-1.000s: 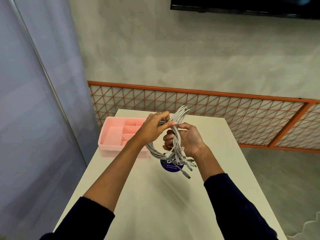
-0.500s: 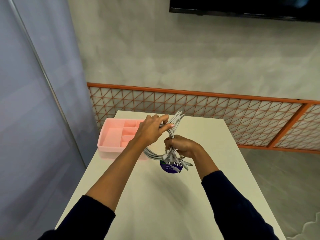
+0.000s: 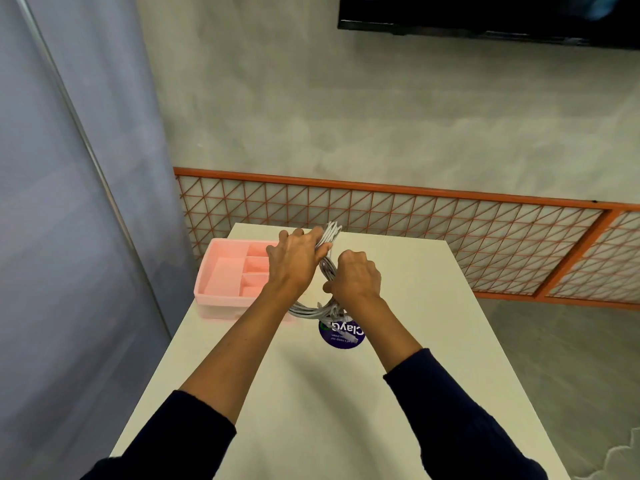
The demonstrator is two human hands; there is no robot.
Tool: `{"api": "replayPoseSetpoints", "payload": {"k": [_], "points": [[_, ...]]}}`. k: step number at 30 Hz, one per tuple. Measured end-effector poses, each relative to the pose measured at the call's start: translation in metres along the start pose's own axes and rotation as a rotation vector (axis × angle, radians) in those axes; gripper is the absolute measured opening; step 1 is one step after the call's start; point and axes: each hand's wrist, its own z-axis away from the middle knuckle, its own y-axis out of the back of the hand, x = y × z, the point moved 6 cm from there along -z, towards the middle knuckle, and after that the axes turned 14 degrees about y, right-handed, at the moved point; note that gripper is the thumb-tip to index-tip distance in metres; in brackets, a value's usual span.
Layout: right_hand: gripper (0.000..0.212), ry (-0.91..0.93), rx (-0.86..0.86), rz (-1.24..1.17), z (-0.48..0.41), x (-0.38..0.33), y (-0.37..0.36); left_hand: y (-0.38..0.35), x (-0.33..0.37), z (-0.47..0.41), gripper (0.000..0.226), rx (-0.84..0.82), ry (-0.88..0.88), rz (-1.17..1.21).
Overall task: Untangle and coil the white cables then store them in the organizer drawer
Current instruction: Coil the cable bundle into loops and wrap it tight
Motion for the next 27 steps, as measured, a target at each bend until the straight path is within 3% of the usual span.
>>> {"api": "replayPoseSetpoints", "payload": {"k": [7, 12, 19, 27], "points": [[0.064, -0.064, 0.007, -0.136, 0.003, -0.007, -0.006, -0.003, -0.007, 0.000, 0.032, 0.015, 0.102, -0.005], [0.052, -0.045, -0.049, -0.155, 0.002, -0.012, -0.010, -0.007, -0.012, 0.001, 0.031, 0.027, 0.127, -0.002], [0.058, -0.028, -0.160, -0.178, -0.002, -0.009, -0.005, -0.012, -0.016, 0.003, 0.032, 0.033, 0.114, -0.013], [0.054, 0.072, -0.040, -0.058, -0.001, -0.011, 0.001, 0.001, -0.015, -0.004, 0.032, 0.153, 0.086, -0.102]]}}
